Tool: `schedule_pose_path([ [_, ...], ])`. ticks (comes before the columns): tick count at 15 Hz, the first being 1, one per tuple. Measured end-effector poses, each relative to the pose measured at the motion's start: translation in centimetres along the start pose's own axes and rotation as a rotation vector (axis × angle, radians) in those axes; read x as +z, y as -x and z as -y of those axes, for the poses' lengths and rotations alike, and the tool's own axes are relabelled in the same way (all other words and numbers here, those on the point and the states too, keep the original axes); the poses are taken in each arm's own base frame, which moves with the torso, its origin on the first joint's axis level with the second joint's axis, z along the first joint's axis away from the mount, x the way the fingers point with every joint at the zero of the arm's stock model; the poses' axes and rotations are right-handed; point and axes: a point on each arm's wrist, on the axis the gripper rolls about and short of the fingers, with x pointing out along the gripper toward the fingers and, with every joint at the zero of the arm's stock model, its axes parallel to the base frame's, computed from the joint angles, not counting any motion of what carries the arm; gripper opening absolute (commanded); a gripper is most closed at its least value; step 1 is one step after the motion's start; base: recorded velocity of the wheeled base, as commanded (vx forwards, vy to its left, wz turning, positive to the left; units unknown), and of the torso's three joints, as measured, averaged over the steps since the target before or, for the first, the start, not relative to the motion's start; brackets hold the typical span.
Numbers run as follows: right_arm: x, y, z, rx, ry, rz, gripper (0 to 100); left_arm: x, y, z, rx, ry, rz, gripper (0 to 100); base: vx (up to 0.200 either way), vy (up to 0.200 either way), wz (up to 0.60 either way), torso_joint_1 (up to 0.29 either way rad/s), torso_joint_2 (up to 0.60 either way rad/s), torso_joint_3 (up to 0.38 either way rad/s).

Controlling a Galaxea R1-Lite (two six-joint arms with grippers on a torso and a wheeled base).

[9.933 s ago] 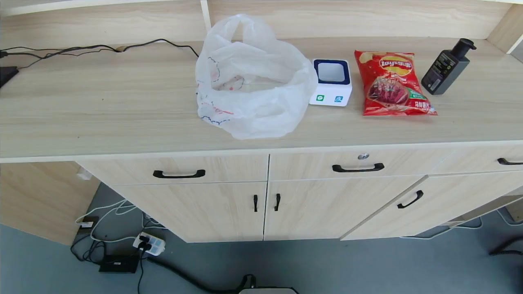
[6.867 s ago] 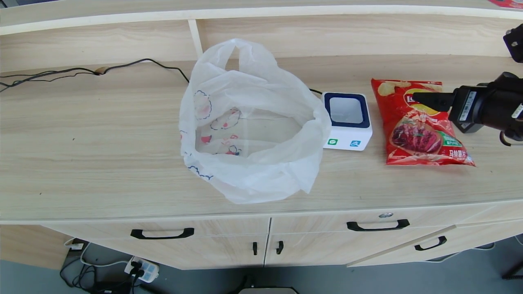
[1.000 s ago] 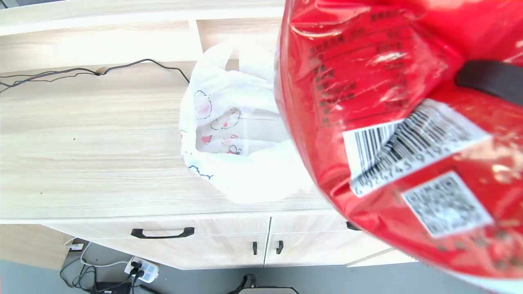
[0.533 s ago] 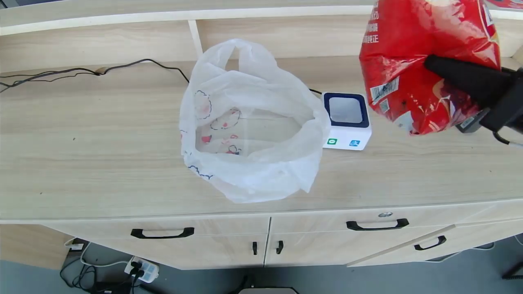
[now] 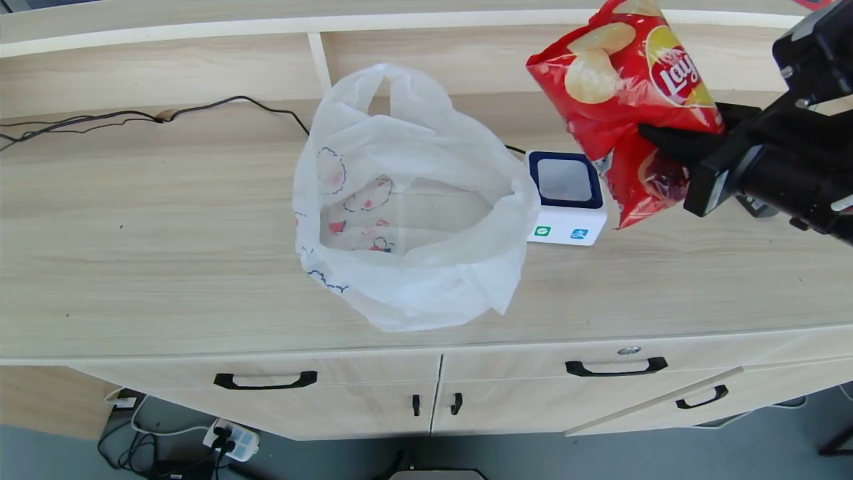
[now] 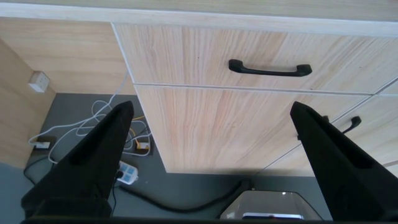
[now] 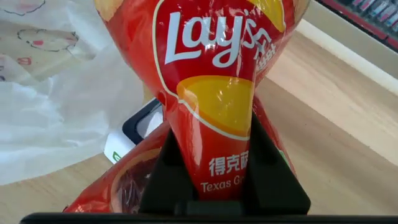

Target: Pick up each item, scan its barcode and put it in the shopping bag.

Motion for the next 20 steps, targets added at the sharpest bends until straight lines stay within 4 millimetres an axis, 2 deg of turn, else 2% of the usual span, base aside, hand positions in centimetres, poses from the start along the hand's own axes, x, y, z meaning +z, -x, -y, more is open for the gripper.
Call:
schedule_pose_path([
  [3,-0.5,-1.0,-0.5,-0.02,0.057,0.042,0,0.0,0.0,0.0,0.0,0.0,0.0,100,0.0,0.0,0.0,0.0,0.0,0.0],
  [8,-2.6,-1.3,-1.5,0.002,0.066,0.002,0,0.0,0.0,0.0,0.0,0.0,0.0,100,0.0,0.0,0.0,0.0,0.0,0.0],
  [15,-2.6,-1.5,-1.4,-0.025,0.045,0.049,0,0.0,0.0,0.0,0.0,0.0,0.0,100,0.0,0.0,0.0,0.0,0.0,0.0],
  [20,-0.9,0.4,-0.5,-0.054,-0.043,0.059,0,0.0,0.0,0.0,0.0,0.0,0.0,100,0.0,0.0,0.0,0.0,0.0,0.0],
])
